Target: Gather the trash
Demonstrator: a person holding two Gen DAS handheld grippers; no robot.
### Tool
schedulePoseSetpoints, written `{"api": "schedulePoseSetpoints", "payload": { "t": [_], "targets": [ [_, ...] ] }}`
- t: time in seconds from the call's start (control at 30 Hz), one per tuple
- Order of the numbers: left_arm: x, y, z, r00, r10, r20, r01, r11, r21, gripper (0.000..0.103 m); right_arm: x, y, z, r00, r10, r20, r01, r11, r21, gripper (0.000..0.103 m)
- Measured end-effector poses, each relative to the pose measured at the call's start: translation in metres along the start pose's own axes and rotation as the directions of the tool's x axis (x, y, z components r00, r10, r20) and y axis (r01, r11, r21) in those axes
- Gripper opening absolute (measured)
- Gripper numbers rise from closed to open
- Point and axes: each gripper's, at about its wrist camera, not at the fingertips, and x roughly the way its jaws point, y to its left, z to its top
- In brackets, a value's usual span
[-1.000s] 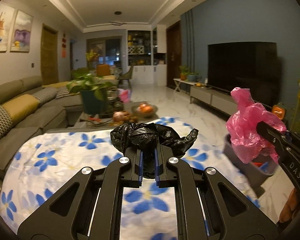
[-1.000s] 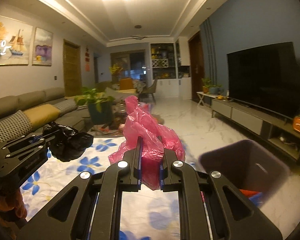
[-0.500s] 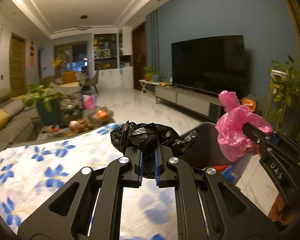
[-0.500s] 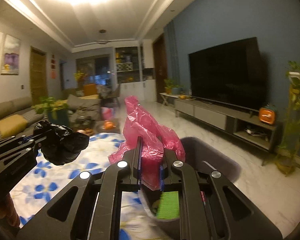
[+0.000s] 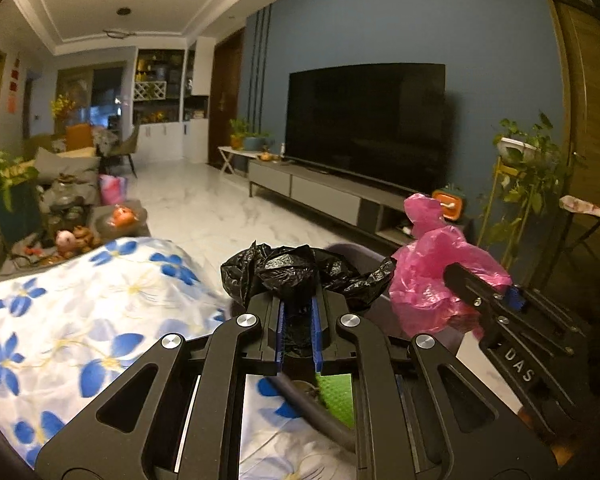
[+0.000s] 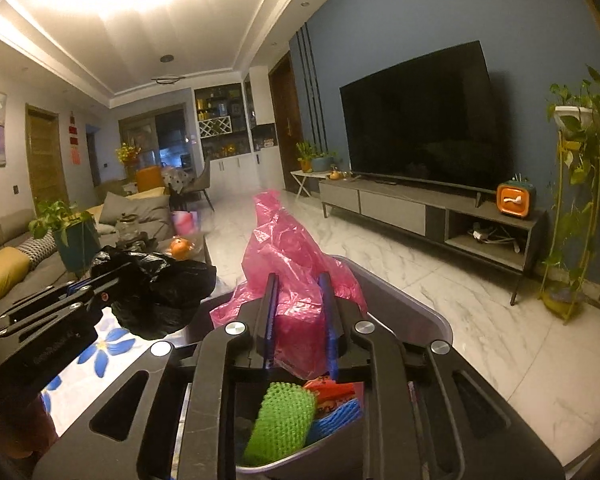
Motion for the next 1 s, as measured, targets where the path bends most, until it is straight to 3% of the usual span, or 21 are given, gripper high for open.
{"api": "schedulePoseSetpoints", "payload": {
  "t": [0.13,0.2,0.37,0.57,0.73,0.83,0.9,1.0],
  "targets": [
    [0.015,0.001,-0.003,0.999,-0.033,-0.022,0.032,0.999,-0.028,0.012,0.009,-0.007,-0.004,1.0,-0.009,-0.019,0.009,1.0,0.008,0.031],
    [0.021,0.002,-0.006,0.998,-0.044,-0.035,0.043,0.998,-0.035,0.016,0.013,-0.01,-0.008,1.0,-0.013,-0.026,0.013,1.0,0.012,0.044],
    [0.025,0.008,-0.011,0.997,-0.053,-0.05,0.051,0.997,-0.052,0.053,0.013,-0.018,-0.012,0.999,-0.034,-0.037,0.035,0.999,0.031,0.048],
    [0.019,0.007,-0.013,0.998,-0.04,-0.045,0.038,0.998,-0.058,0.072,-0.003,-0.021,-0.01,0.997,-0.079,-0.019,0.08,0.996,0.046,0.063],
    [-0.01,0.015,-0.019,0.999,0.049,-0.023,-0.05,0.998,-0.046,0.086,-0.028,-0.009,-0.011,0.991,-0.13,-0.002,0.13,0.991,-0.004,0.086],
    [-0.036,0.019,-0.026,0.991,0.133,-0.018,-0.133,0.991,-0.032,0.092,-0.045,0.008,-0.014,0.992,-0.123,0.006,0.123,0.991,-0.052,0.089],
    [-0.057,0.025,-0.032,0.977,0.212,-0.013,-0.212,0.977,-0.014,0.096,-0.054,0.02,-0.017,0.993,-0.118,0.007,0.118,0.99,-0.079,0.097],
    [-0.088,0.034,-0.042,0.955,0.297,-0.002,-0.297,0.955,-0.012,0.097,-0.07,0.038,-0.024,0.997,-0.081,0.002,0.081,0.991,-0.103,0.097]
  ]
}}
